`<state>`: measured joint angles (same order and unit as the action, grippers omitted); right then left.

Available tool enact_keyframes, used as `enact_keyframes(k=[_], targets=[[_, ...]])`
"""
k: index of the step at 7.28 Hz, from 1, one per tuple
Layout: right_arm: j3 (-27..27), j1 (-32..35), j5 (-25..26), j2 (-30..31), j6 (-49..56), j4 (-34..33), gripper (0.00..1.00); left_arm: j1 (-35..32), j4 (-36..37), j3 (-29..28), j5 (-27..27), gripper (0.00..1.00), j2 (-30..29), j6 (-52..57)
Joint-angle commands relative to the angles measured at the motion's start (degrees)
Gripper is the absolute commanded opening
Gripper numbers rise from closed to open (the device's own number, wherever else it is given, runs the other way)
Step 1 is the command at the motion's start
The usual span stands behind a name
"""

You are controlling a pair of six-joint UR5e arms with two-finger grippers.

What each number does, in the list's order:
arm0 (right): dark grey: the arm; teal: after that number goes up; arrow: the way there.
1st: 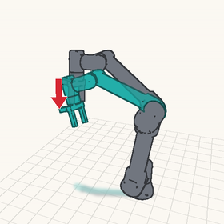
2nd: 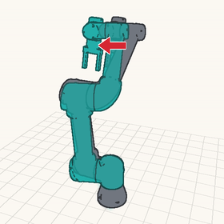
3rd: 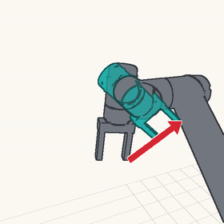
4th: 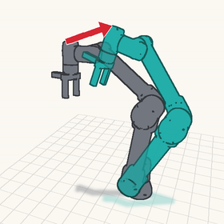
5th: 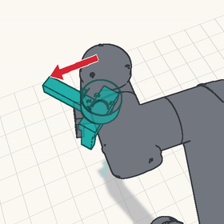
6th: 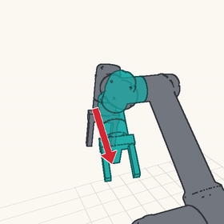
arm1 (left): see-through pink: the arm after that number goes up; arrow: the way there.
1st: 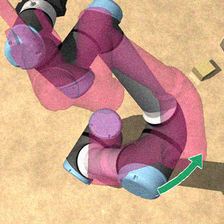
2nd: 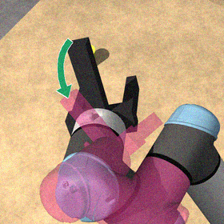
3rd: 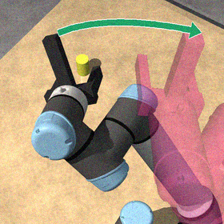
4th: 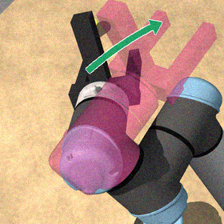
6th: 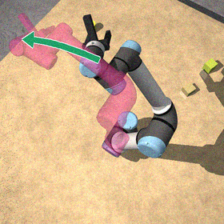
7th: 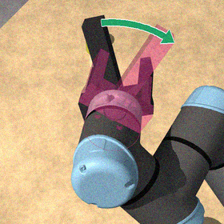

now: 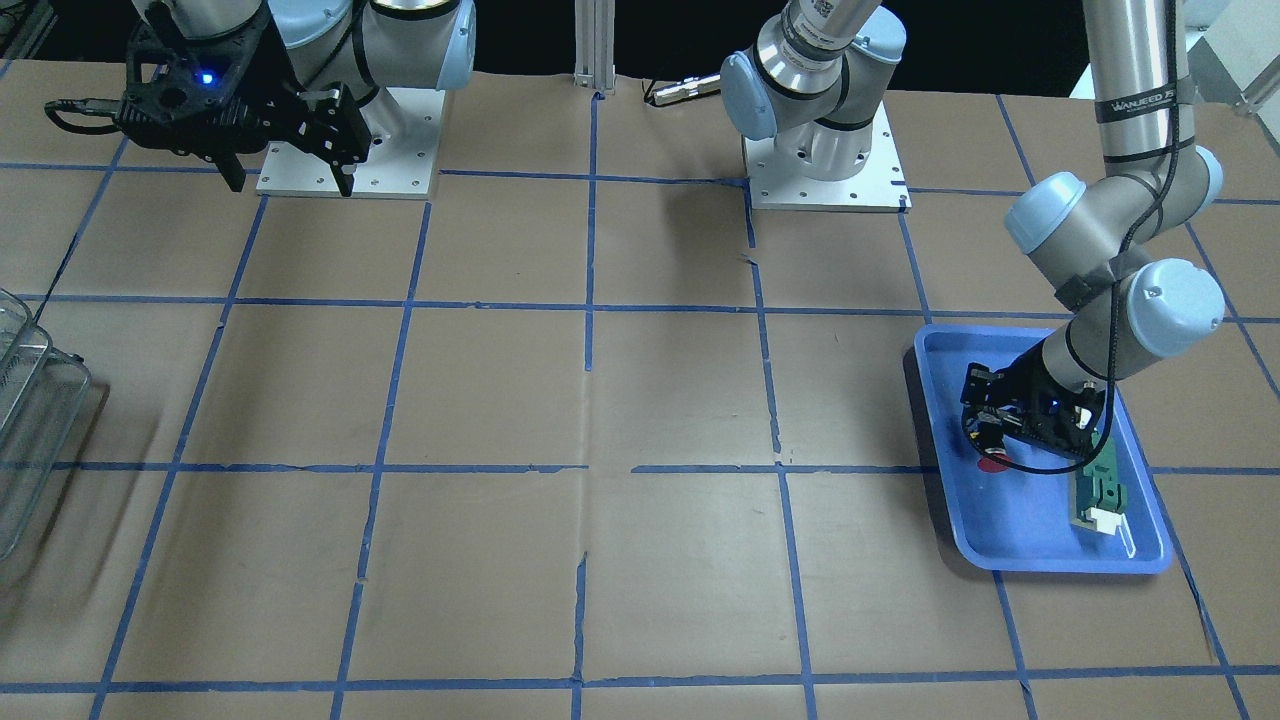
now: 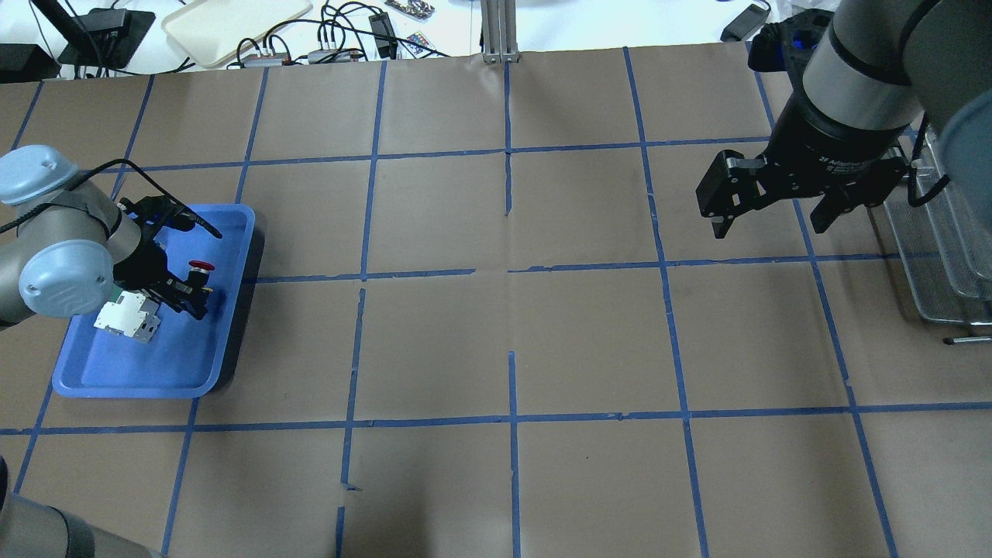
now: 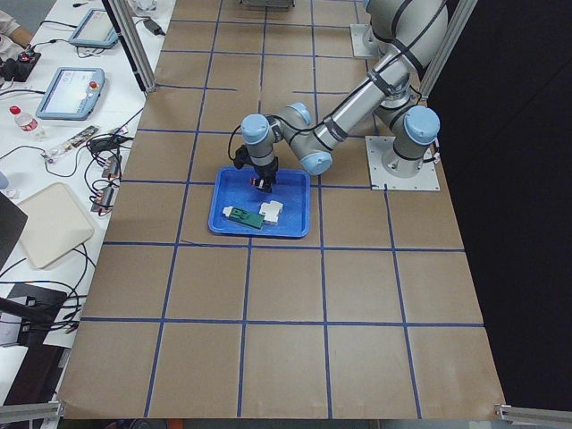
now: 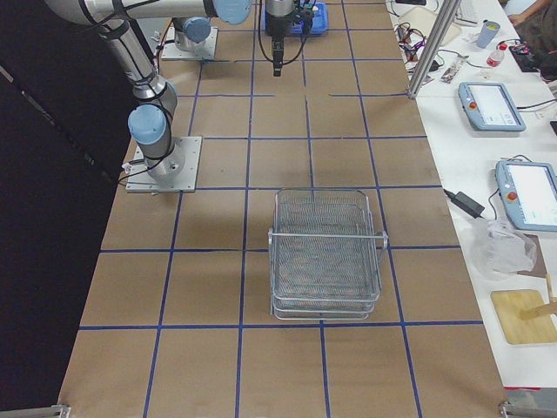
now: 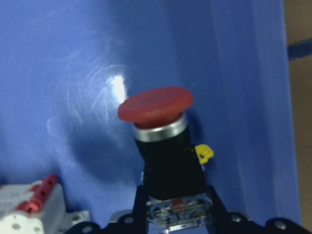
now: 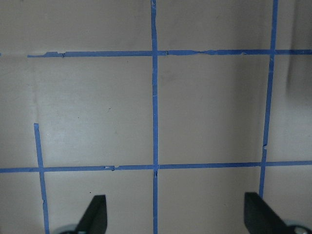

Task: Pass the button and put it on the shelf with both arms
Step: 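Lift the button and carry it toward the right gripper while the right arm approaches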

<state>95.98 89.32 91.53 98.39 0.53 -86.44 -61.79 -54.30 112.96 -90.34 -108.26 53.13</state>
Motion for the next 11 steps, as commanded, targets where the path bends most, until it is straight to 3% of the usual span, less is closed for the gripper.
enact_keyframes(k=[1,3,4,5,8,11], targets=[[0.0,0.0,0.1,0.0,0.0,-0.1,1.0,-1.1,-1.6,-1.8,9.4,0.0,2.8,17.1],[0.0,-0.1,0.0,0.0,-0.1,-0.3,1.0,-8.4,-1.9,-2.5,11.0,0.0,4.4,33.3],[-0.1,-1.2,0.0,-0.3,-5.3,0.4,1.0,-12.9,-1.8,-3.1,10.7,0.0,5.2,33.1],[-0.7,-2.6,-3.3,-0.7,-7.1,0.4,1.0,-17.1,-1.9,-4.8,10.8,0.0,5.5,32.7],[-0.6,-8.1,-20.8,-1.8,-22.8,0.8,1.0,-31.1,-1.5,-7.5,22.4,0.0,6.1,33.6],[-0.6,-12.2,-36.1,-4.1,-36.8,0.7,1.0,-41.4,-1.5,-13.9,26.2,0.0,6.0,28.1]])
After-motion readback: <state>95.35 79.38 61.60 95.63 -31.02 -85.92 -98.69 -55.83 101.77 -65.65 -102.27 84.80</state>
